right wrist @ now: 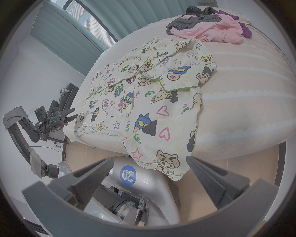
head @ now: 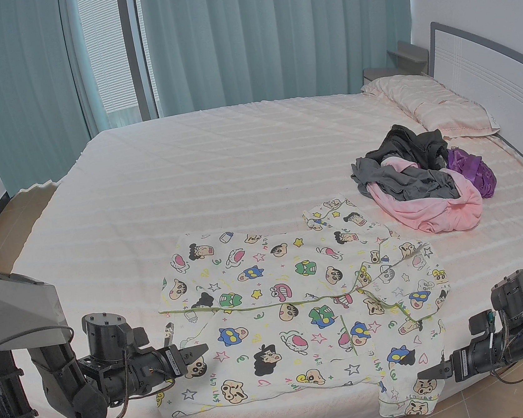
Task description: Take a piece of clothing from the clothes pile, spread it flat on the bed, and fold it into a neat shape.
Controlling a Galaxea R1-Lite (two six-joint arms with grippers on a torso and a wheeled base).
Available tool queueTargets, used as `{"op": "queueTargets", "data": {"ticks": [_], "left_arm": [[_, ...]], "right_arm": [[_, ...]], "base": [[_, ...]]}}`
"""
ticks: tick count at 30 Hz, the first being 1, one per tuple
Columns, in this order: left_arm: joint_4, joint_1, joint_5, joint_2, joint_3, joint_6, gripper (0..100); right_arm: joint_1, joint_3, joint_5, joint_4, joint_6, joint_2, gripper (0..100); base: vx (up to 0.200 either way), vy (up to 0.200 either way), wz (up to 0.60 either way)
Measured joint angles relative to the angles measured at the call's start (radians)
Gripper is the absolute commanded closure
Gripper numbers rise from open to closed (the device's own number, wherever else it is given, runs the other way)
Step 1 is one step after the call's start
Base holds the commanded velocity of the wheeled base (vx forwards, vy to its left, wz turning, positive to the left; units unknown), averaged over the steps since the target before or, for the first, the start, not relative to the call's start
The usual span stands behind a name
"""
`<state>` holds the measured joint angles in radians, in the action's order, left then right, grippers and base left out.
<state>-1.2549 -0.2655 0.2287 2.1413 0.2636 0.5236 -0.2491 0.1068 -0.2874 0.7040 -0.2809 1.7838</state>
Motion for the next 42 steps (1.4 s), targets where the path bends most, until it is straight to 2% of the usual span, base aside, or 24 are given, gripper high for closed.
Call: {"op": "queueTargets", "data": {"ticks": [5,12,20,31,42], "left_arm": [[0.0,-0.012,-0.02,0.02,0.001,-0.05,100],[0.0,-0.055,-0.077,0.027,-0.009,-0.054,100],[-0.001,-0.184,-0.204,0.026,-0.009,-0.055,100],[-0.001,-0.343,-0.303,0.054,0.034,-0.055,100],[-0.001,-0.399,-0.324,0.093,0.062,-0.038,100]], "right_arm": [[0.0,0.0,0.0,0.0,0.0,0.0,0],[0.0,0.0,0.0,0.0,0.0,0.0,0],[0.0,-0.001,-0.001,0.0,0.0,0.0,0],[-0.006,-0.001,-0.001,-0.001,0.0,0.006,0],[-0.007,0.0,0.0,-0.001,-0.001,0.011,0]], "base": [[0.0,0.0,0.0],[0.0,0.0,0.0],[0.0,0.0,0.0],[0.0,0.0,0.0],[0.0,0.0,0.0]]}}
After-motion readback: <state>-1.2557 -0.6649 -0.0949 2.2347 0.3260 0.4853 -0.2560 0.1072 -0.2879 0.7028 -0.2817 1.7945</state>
